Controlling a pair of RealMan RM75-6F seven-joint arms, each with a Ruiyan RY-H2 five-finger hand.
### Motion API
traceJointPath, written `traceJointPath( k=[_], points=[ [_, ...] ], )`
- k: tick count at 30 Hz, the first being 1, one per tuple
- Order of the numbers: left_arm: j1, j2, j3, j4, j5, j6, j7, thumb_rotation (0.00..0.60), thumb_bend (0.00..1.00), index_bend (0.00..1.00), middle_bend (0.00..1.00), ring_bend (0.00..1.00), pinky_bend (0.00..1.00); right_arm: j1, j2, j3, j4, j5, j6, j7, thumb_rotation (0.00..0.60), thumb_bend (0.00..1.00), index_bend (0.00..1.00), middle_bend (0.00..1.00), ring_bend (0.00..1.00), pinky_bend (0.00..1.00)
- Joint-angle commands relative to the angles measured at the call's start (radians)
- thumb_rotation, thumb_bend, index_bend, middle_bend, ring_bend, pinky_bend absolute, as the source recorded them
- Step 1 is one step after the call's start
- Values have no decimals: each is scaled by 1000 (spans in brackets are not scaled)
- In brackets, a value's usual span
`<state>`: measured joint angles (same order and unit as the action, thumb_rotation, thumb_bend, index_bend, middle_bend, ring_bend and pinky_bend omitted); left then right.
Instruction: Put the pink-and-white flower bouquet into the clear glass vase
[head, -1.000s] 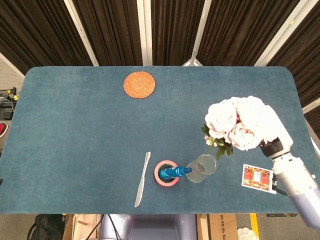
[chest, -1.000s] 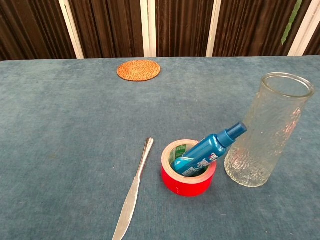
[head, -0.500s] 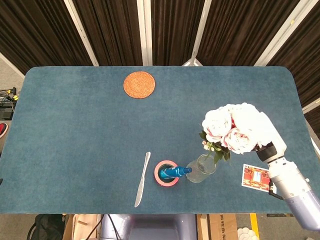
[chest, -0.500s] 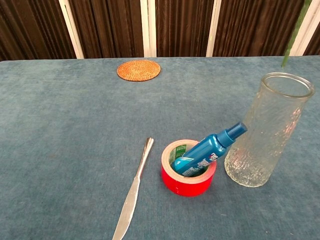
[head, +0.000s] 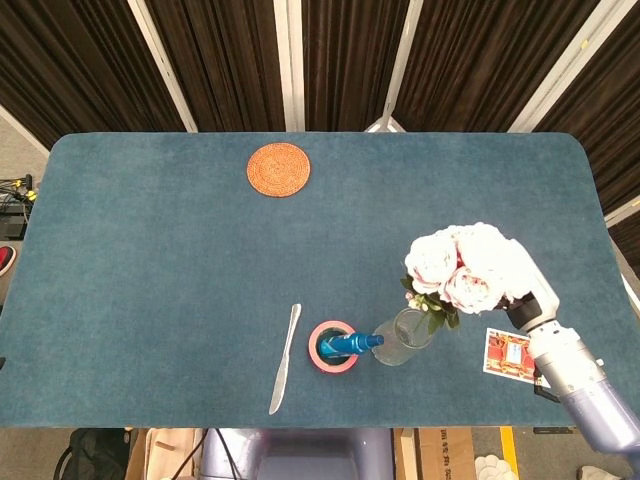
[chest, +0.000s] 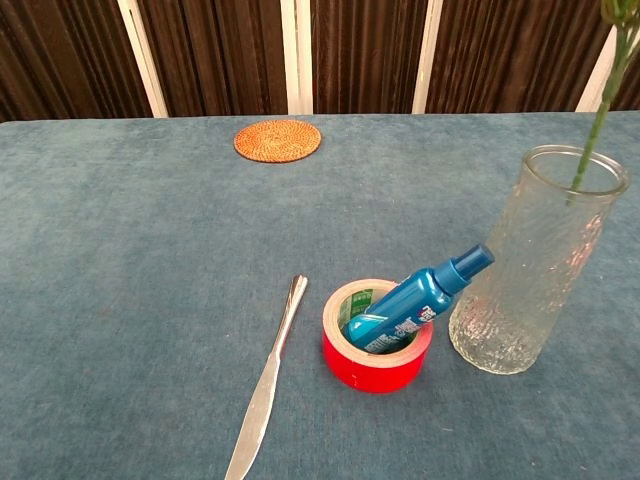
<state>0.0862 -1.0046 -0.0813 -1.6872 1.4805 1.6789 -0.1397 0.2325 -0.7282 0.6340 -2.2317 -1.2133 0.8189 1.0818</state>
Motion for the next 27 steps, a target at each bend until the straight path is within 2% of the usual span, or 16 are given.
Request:
traceJointPath(
  k=[1, 11, 16, 19, 21, 25, 27],
  points=[
    [-1, -1, 0, -1, 0, -1, 4, 600, 217, 107, 0, 0, 49, 5, -24, -36, 27, -36, 1, 17, 600, 253, 576, 458, 469, 87],
    [-4, -7, 3, -7, 4, -4, 30, 600, 217, 107, 0, 0, 49, 24, -94, -152, 96, -158, 11, 50, 600, 254, 576, 458, 458, 87],
    [-3, -8, 2, -8, 3, -1, 34, 600, 217, 107, 0, 0, 49, 43, -117, -199, 128, -207, 6, 70, 600, 254, 575, 451, 407, 87],
    [-3, -7, 3, -8, 3, -1, 36, 600, 217, 107, 0, 0, 49, 53, -129, -227, 148, -240, 7, 91, 600, 254, 564, 398, 357, 70],
    [-3, -8, 4, -9, 6, 1, 38, 600, 217, 107, 0, 0, 49, 62, -135, -246, 165, -265, 8, 106, 600, 253, 520, 340, 306, 43],
    [-1, -7, 3, -8, 5, 4, 34, 600, 217, 107, 0, 0, 49, 81, -130, -279, 189, -324, 11, 126, 600, 247, 343, 197, 182, 2],
    [-1, -7, 2, -8, 2, 3, 33, 600, 218, 107, 0, 0, 49, 88, -119, -297, 199, -360, 14, 134, 600, 208, 260, 136, 125, 0]
  ],
)
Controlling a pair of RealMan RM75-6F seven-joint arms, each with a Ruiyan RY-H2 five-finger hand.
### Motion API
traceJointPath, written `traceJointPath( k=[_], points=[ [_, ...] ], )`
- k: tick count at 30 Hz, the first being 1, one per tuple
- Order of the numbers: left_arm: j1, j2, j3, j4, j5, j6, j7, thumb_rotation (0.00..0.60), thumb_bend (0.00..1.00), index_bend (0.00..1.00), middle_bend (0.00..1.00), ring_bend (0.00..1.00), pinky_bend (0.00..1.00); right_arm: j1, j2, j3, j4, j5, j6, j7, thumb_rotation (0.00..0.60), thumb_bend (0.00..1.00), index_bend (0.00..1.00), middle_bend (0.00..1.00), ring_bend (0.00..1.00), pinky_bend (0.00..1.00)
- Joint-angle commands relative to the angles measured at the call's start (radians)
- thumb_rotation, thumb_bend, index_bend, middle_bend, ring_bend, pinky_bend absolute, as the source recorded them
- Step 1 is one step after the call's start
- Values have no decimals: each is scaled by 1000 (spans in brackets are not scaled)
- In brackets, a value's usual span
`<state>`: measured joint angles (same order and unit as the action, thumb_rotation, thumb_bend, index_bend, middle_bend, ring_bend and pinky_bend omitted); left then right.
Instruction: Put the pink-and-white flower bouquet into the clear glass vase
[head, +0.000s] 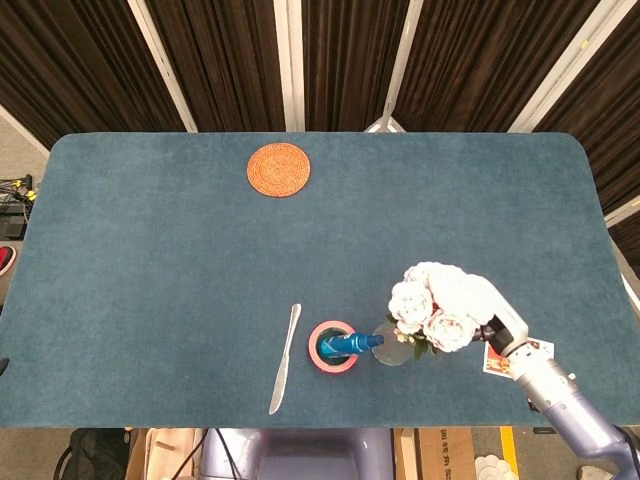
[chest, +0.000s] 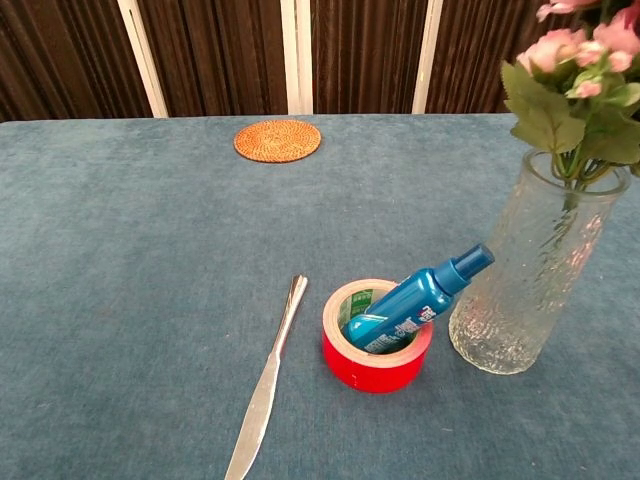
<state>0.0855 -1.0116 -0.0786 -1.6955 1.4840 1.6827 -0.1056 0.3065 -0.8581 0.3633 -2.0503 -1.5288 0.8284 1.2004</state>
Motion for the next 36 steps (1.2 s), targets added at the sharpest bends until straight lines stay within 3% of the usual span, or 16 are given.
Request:
traceJointPath(
  k=[1, 8, 12, 18, 20, 22, 26, 28, 30, 36],
  points=[
    [0, 1, -1, 0, -2, -1, -1, 600, 217, 107, 0, 0, 48, 17, 18, -38, 24, -66, 7, 21, 600, 167, 205, 100, 92, 0],
    [-1, 2, 0, 1, -2, -4, -6, 600, 217, 107, 0, 0, 49, 17, 109, -113, 65, -198, 52, 42, 600, 109, 15, 18, 21, 0],
    [1, 5, -3, 1, -10, -4, -16, 600, 217, 107, 0, 0, 49, -23, 189, -163, 117, -275, 144, 3, 600, 102, 3, 17, 20, 0],
    [3, 8, -1, -1, -10, -4, -22, 600, 217, 107, 0, 0, 49, -59, 335, -245, 228, -376, 199, -59, 600, 100, 17, 17, 19, 0],
    [3, 8, 1, -2, -6, -3, -20, 600, 217, 107, 0, 0, 49, -75, 373, -257, 256, -350, 197, -122, 600, 100, 23, 17, 20, 0],
    [4, 7, 2, -3, -3, -1, -17, 600, 217, 107, 0, 0, 49, -111, 383, -249, 253, -243, 216, -263, 600, 99, 29, 17, 20, 0],
    [5, 7, 3, -4, -3, 0, -14, 600, 217, 107, 0, 0, 49, -201, 296, -216, 197, -2, 370, -647, 600, 99, 35, 17, 19, 0],
    [6, 6, 2, -4, -3, 2, -14, 600, 217, 107, 0, 0, 49, -237, 213, -205, 189, 44, 487, -830, 600, 99, 35, 17, 20, 0],
    [7, 6, 3, -3, -2, 3, -13, 600, 217, 107, 0, 0, 48, -269, 106, -201, 206, 40, 612, -969, 600, 99, 35, 17, 20, 0],
    [6, 7, 3, -2, -3, 1, -13, 600, 217, 107, 0, 0, 49, -319, -140, -220, 333, -91, 844, -1144, 600, 99, 35, 17, 19, 0]
  ],
)
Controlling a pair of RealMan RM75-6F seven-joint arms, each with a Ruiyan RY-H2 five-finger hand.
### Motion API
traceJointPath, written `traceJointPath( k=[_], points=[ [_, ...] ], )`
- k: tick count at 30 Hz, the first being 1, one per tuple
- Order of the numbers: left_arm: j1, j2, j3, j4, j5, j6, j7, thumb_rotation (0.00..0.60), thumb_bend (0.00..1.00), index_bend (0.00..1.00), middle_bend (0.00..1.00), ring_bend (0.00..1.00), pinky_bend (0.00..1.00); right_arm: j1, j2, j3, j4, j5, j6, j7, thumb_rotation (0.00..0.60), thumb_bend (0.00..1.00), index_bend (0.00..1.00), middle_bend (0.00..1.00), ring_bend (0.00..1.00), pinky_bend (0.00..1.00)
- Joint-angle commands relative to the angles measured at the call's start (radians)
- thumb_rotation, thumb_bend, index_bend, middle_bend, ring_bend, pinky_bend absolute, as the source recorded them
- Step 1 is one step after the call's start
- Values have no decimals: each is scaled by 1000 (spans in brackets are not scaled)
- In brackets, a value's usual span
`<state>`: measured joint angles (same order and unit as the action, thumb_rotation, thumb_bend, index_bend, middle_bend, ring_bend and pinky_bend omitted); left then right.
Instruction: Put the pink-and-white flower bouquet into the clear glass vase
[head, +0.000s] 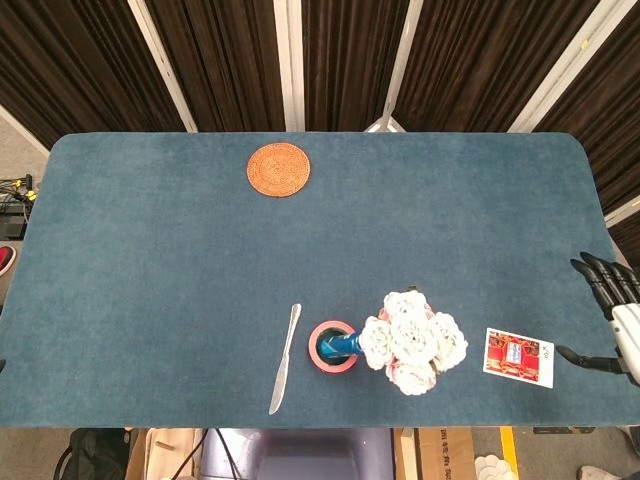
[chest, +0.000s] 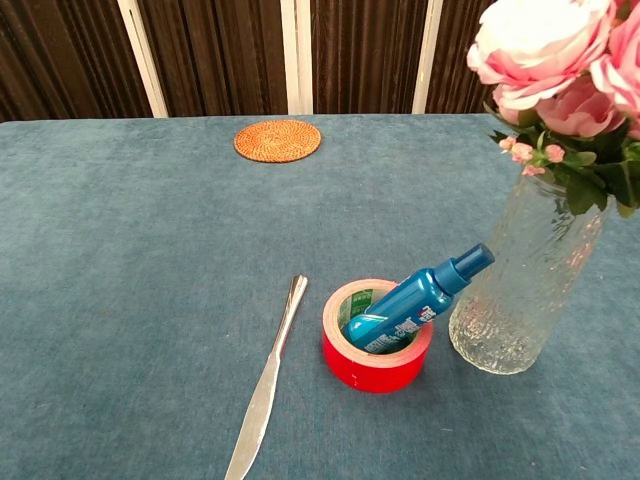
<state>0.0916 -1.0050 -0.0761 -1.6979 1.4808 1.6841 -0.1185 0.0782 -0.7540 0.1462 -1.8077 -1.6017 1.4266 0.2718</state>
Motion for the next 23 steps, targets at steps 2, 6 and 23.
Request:
traceJointPath(
  k=[2, 6, 23],
  points=[
    [0, 0, 0, 1, 1, -1, -1, 600, 217, 107, 0, 0, 49, -98, -301, -18, 137, -62, 284, -258, 600, 99, 35, 17, 17, 0],
    [0, 1, -1, 3, 1, 0, -6, 600, 217, 108, 0, 0, 49, -108, -333, -53, 169, -85, 274, -334, 600, 99, 35, 17, 10, 0],
    [-6, -2, -8, 9, -12, -7, 0, 600, 217, 108, 0, 0, 49, -82, -337, -64, 156, 6, 163, -436, 600, 98, 36, 17, 7, 0]
  ],
)
